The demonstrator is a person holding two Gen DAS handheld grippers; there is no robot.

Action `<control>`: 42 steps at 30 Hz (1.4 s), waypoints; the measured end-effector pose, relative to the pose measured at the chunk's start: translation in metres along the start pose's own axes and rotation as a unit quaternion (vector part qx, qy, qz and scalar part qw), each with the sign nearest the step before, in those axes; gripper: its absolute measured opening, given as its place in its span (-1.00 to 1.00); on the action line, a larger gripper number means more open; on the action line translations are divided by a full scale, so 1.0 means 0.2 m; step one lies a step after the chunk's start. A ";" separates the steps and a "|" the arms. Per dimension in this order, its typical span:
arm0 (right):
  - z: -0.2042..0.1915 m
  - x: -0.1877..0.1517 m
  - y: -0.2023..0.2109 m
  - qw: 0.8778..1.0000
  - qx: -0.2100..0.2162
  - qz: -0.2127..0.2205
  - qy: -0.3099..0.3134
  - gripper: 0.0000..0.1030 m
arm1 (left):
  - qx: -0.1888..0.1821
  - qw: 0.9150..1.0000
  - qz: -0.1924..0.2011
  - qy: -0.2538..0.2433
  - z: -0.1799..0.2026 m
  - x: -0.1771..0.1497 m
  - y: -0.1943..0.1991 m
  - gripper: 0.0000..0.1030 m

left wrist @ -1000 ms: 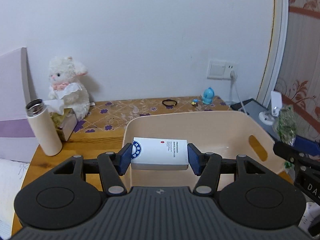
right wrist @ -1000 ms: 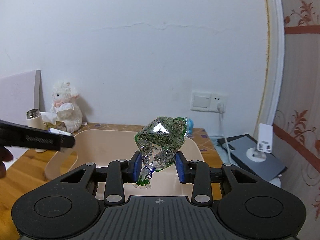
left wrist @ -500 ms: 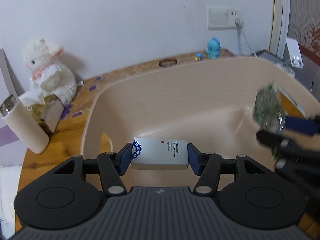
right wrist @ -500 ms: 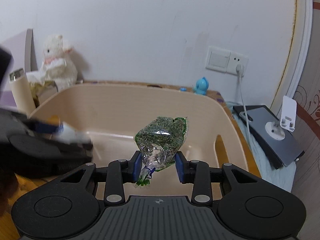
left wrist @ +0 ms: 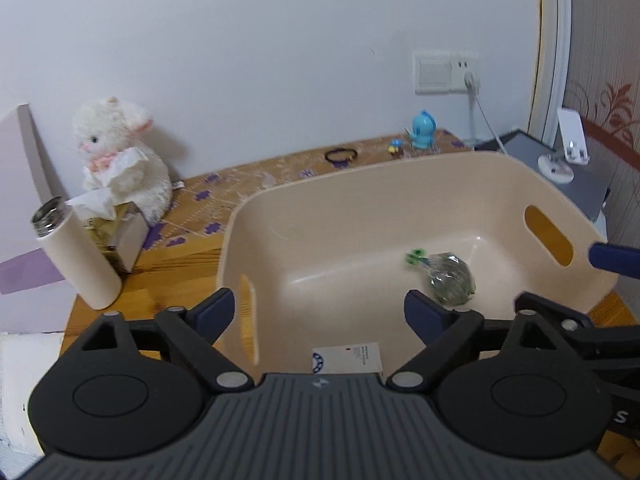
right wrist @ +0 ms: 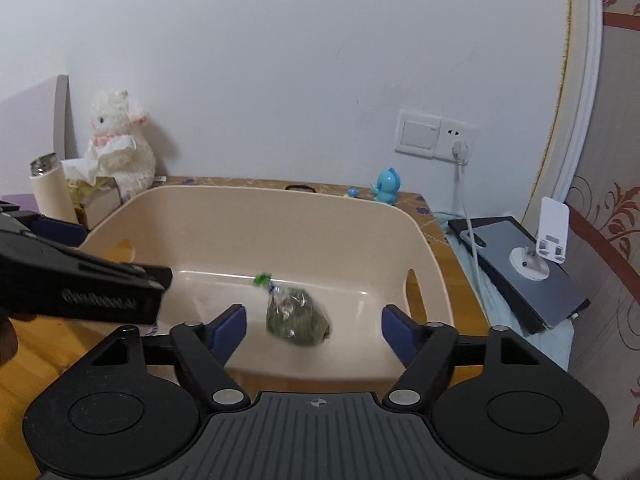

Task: Organize objects
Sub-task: 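Carry both held items into the beige basket and open both tools, then withdraw both tools and reach for the black adapter and floral scrunchie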

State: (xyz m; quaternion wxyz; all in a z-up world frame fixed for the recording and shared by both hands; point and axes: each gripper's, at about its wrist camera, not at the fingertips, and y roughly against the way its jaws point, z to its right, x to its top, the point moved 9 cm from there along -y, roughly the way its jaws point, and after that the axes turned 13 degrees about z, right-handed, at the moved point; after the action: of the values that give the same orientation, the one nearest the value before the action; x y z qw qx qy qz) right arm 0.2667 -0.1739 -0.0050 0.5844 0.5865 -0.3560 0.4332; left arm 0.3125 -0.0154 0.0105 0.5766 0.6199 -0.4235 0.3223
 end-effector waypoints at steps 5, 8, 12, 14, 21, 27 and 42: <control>0.00 -0.03 0.16 1.000 0.000 0.009 0.000 0.85 | -0.003 1.000 0.003 0.026 -0.07 -0.06 0.14 0.87; -0.02 -0.07 0.23 1.000 -0.001 0.004 0.006 0.85 | 0.000 1.000 0.015 0.025 -0.11 -0.10 0.24 0.87; -0.03 -0.15 0.30 1.000 -0.003 -0.005 0.016 0.89 | -0.004 0.999 0.017 0.039 -0.15 -0.17 0.35 0.88; -0.04 -0.20 0.32 1.000 -0.006 -0.015 0.019 0.89 | -0.006 0.999 0.013 0.044 -0.17 -0.21 0.39 0.88; -0.10 -0.40 0.35 0.998 -0.001 -0.057 0.035 0.89 | -0.010 1.000 -0.005 0.026 -0.17 -0.40 0.46 0.88; -0.15 -0.54 0.34 0.995 0.011 -0.091 0.042 0.90 | -0.015 0.999 -0.045 0.020 -0.16 -0.60 0.40 0.88; -0.20 -0.67 0.20 0.991 0.033 -0.127 0.034 0.90 | -0.037 0.995 -0.087 0.017 -0.12 -0.80 0.20 0.84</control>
State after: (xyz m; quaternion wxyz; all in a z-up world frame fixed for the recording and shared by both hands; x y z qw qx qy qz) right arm 0.1756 -0.1478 -0.1167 0.6268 0.6308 -0.2444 0.3867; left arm 0.2093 0.0345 -0.1112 0.6320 0.6270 -0.3698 0.2658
